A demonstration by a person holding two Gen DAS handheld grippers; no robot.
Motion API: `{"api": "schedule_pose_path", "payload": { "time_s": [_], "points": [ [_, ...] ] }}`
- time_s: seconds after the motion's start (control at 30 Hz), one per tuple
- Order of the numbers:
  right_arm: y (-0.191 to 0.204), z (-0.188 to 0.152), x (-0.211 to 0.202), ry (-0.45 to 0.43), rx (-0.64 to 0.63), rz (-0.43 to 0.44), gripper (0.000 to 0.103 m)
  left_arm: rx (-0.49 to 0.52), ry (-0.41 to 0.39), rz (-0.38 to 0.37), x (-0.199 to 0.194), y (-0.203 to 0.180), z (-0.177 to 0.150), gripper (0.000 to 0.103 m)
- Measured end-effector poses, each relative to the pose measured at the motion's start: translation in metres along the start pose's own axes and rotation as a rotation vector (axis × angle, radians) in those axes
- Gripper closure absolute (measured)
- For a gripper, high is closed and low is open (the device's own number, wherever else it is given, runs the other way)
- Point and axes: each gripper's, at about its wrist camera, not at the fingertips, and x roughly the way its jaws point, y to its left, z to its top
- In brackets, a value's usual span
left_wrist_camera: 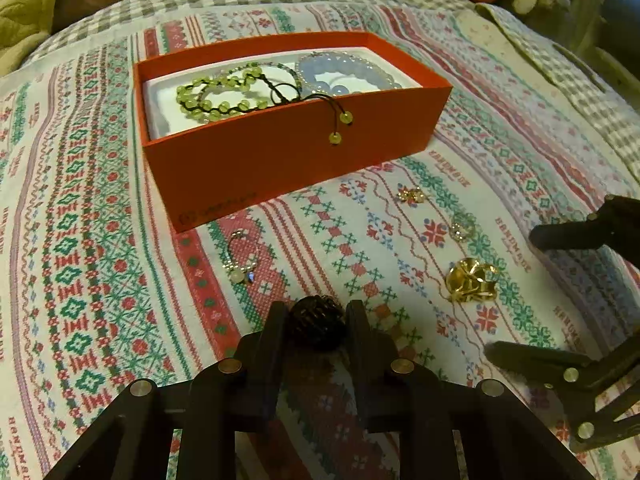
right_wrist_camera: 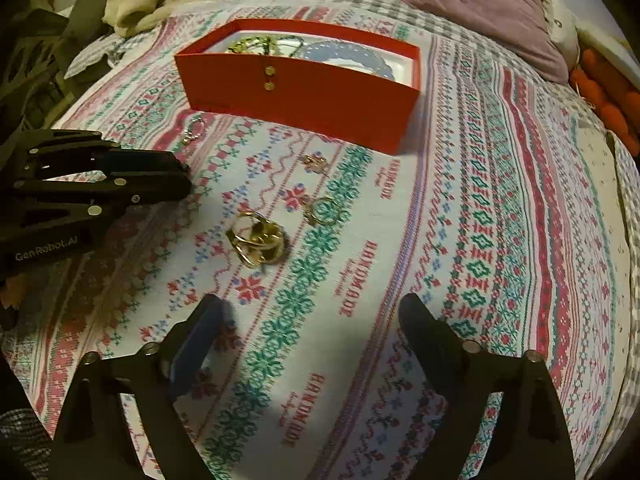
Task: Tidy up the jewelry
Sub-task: 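Grasp the gold ring cluster with the right gripper while the left holds the black charm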
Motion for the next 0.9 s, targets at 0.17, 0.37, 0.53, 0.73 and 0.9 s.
{"api": "schedule_pose_path", "payload": {
  "time_s": [0.17,0.37,0.53,0.73,0.9],
  "points": [
    [0.008,0.008,0.000,-0.005,-0.004,0.044,0.038,-0.018,-0.002,0.017,-0.008,0.005,-0.002,0.080],
    [0.016,0.018,0.004,0.001,-0.004,0.080,0.049,-0.033,0.002,0.031,-0.015,0.010,-0.006,0.080],
    [0.018,0.025,0.008,0.001,0.005,0.094,0.056,-0.037,0.009,0.038,-0.016,0.011,-0.008,0.080],
    [0.020,0.033,0.011,0.000,0.016,0.106,0.065,-0.047,0.016,0.045,-0.016,0.013,-0.009,0.080],
    [0.013,0.034,0.011,0.003,0.031,0.113,0.072,-0.060,0.025,0.050,-0.016,0.015,-0.010,0.080]
  ]
}}
